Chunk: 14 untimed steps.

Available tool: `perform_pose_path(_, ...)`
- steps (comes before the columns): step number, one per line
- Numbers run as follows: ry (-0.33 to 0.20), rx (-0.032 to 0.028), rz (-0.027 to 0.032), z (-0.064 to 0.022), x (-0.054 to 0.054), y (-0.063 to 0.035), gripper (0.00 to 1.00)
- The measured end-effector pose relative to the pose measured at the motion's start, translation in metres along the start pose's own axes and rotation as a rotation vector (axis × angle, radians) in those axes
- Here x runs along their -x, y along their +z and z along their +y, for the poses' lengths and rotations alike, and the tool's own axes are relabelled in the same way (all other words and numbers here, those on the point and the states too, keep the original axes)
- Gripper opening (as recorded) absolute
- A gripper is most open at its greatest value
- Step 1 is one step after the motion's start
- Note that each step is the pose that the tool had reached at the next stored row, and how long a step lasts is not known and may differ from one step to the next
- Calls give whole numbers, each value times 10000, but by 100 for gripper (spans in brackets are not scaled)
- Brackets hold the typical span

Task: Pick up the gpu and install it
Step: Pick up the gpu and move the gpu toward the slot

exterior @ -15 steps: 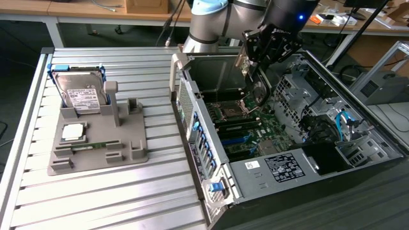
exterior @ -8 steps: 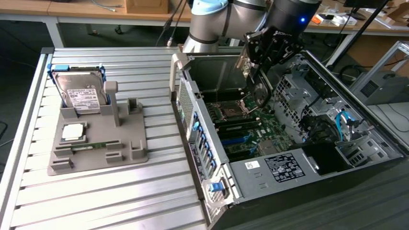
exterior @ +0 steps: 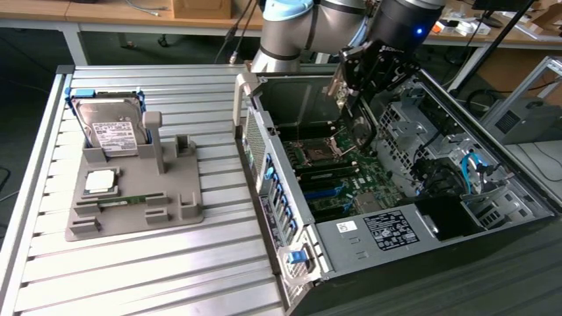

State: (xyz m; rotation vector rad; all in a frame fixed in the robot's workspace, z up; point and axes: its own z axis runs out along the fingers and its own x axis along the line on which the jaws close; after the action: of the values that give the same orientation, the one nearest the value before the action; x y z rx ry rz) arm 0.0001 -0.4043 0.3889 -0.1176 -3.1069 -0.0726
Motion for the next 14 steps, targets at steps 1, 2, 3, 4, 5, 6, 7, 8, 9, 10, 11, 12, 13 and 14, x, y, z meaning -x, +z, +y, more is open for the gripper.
perform_pose_path(1,-1,0,1,-1,14,5,27)
perform_pose_path(2,-1,0,1,-1,22,9,27)
perform_pose_path(3,-1,0,1,-2,30,12,27)
perform_pose_path(4,-1,-1,1,-2,38,15,27)
perform_pose_path(5,-2,-1,1,-3,47,18,27)
perform_pose_path(6,-2,-2,2,-3,55,20,27)
perform_pose_path(7,-3,-2,2,-4,63,23,27)
perform_pose_path(8,-3,-2,2,-4,71,27,27)
perform_pose_path(9,-3,-2,2,-5,79,30,27)
perform_pose_path(10,-3,-3,2,-6,87,33,27)
perform_pose_path(11,-2,-3,2,-6,95,36,27)
perform_pose_path(12,-2,-3,2,-7,103,39,27)
perform_pose_path(13,-3,-4,2,-7,111,42,27)
perform_pose_path(14,-2,-5,2,-8,119,45,27)
